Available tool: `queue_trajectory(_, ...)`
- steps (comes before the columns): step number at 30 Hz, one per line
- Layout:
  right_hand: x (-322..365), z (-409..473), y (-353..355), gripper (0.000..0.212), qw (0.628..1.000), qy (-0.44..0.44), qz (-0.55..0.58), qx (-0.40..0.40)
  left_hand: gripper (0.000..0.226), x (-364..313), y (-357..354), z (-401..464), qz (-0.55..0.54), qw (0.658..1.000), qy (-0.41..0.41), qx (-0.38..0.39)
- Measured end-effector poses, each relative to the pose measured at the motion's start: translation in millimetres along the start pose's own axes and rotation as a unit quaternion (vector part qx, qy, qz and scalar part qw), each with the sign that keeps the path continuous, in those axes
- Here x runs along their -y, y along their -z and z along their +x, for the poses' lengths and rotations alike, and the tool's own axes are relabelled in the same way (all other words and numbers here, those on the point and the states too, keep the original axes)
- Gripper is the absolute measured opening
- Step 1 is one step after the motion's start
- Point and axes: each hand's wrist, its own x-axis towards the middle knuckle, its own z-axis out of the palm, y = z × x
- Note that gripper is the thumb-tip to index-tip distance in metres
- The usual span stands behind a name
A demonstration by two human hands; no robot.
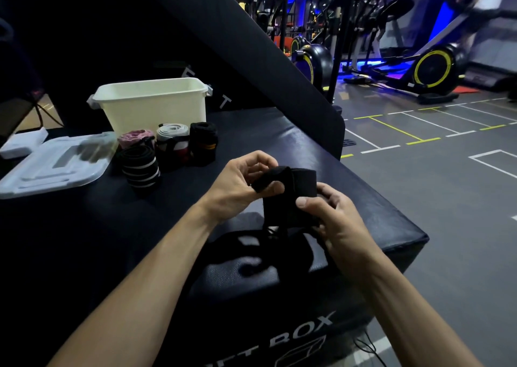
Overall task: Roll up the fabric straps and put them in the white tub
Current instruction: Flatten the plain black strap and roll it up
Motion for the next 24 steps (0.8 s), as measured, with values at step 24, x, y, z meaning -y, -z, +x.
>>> queue_trajectory(24,5.2,-10.6,3.9,0.063,0.969,-0.123,0.172,0.126,0.031,-3.0,2.3,-1.1,0.000,0.999,-0.009,0.031)
